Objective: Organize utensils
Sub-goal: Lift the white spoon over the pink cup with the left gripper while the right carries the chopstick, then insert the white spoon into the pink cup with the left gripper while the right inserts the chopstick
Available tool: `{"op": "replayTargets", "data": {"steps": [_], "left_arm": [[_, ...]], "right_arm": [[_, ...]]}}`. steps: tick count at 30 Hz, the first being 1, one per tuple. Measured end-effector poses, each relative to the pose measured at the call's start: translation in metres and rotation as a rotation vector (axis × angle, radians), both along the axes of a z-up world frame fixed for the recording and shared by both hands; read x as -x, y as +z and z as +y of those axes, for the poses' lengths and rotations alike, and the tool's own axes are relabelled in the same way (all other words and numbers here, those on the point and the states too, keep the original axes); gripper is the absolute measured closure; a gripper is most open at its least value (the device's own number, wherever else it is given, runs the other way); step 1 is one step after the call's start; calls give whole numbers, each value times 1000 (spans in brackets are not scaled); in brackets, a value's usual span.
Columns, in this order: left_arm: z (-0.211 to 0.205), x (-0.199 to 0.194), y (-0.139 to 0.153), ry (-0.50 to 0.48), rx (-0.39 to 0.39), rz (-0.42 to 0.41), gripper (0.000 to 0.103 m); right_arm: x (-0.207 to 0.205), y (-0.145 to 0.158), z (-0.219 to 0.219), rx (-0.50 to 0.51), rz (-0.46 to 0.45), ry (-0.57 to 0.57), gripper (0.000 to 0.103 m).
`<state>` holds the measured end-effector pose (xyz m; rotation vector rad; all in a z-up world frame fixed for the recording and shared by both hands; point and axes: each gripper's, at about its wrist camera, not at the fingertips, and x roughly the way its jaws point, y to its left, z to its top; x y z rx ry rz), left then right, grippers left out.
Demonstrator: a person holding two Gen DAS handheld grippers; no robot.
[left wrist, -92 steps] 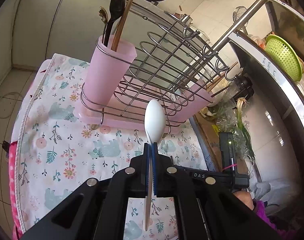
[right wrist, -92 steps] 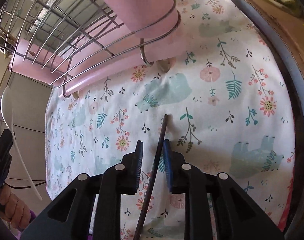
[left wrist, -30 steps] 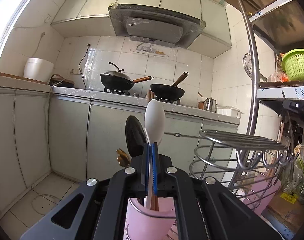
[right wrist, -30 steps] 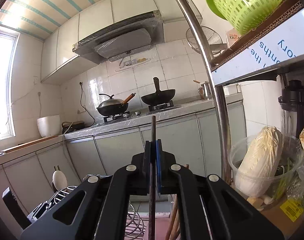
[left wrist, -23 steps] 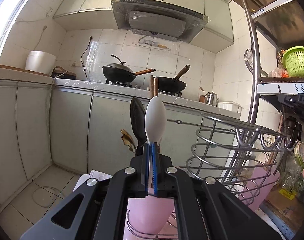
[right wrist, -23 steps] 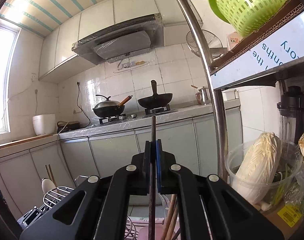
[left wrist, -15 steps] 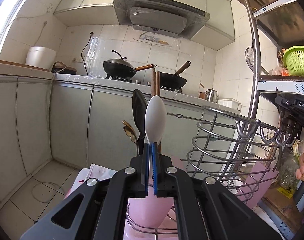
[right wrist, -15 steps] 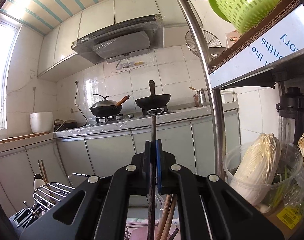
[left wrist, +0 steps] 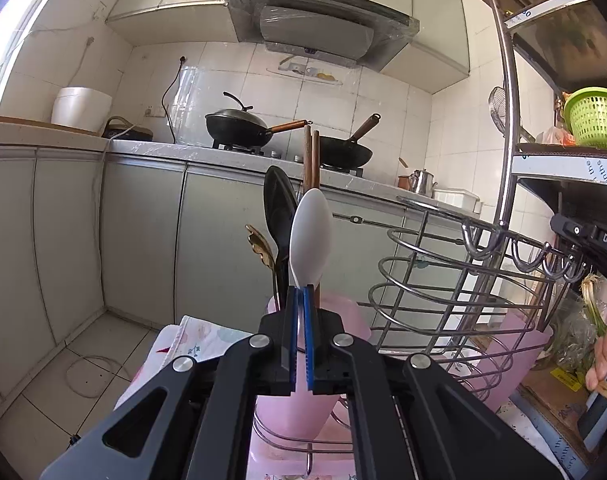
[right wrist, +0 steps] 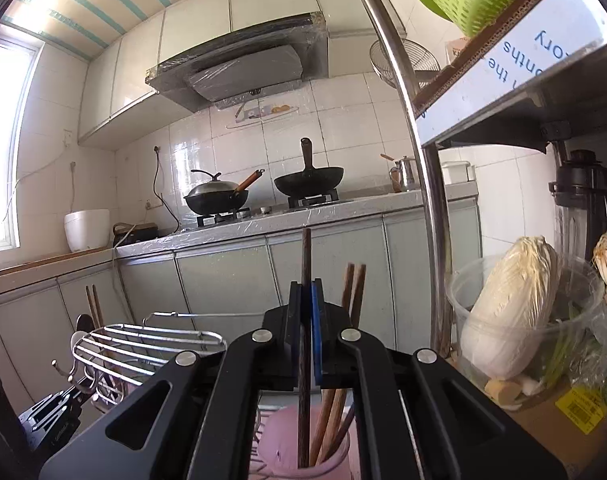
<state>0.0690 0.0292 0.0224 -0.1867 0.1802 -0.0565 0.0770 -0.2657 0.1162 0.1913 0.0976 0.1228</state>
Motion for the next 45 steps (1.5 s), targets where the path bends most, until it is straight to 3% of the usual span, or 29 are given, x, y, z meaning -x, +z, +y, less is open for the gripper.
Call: {"op": "replayTargets", "data": {"steps": [14,20,24,27,31,34,36,37,45], "left_arm": [[12,7,15,-18,88,93,101],[12,11,22,-29,85,110,98],[9,16,27,-43,68,116,78],[8,19,30,-57,72,130,69],[8,20,29,-74,73,170,68],[6,22,28,-82,64,199,68],[6,24,28,-87,64,215,68],[6,25,27,-89,67,222,68],[0,37,30,-104,59,284,68]], "right_arm": [[19,-35,-4,-67,213,2,98],[13,-42,-7,-87,272,2,98],[2,-42,-7,-80,322,7,98],[-4,-43,-7,-86,360,18,97],[-5,-46,-6,-96,400,34,97],[0,-44,-4,-85,402,46,91],[3,-42,-3,-79,403,46,68],[6,-41,-2,-78,400,45,64],[33,-34,2,-64,387,62,56]]}}
